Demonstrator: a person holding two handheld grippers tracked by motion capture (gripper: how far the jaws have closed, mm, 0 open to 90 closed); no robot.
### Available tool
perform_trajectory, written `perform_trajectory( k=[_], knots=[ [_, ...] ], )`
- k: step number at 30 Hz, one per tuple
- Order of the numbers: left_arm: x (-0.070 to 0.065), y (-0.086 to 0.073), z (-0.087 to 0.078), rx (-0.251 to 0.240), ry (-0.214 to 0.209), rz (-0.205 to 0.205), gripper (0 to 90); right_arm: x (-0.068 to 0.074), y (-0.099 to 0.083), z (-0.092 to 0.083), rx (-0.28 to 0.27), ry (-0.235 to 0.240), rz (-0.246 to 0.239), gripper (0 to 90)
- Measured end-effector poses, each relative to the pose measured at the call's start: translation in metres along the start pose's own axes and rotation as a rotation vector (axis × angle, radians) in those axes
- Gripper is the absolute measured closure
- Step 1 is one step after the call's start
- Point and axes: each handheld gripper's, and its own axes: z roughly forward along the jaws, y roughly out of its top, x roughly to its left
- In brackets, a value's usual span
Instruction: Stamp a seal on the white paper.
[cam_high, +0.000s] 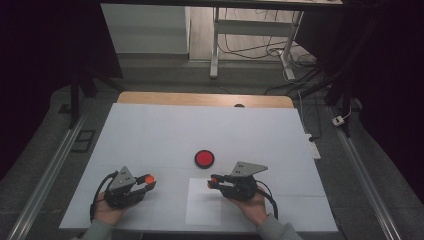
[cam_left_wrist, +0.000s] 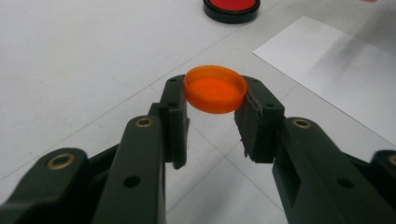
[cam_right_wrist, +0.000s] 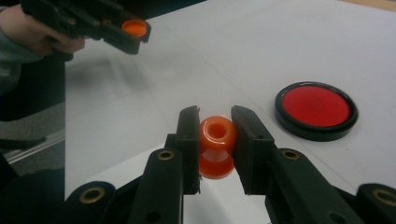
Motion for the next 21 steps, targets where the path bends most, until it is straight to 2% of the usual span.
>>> perform_trajectory(
  k=[8,21],
  knots=[
    [0.0,0.0,0.0,0.003,-0.003,0.0,64.5,0.009,-0.003,0.006,0.033,0.023,-0.028,72.2],
    [0.0,0.0,0.001,0.004,-0.003,0.003,64.5,0.014,-0.009,0.016,0.076,0.034,-0.059,72.2]
  ],
)
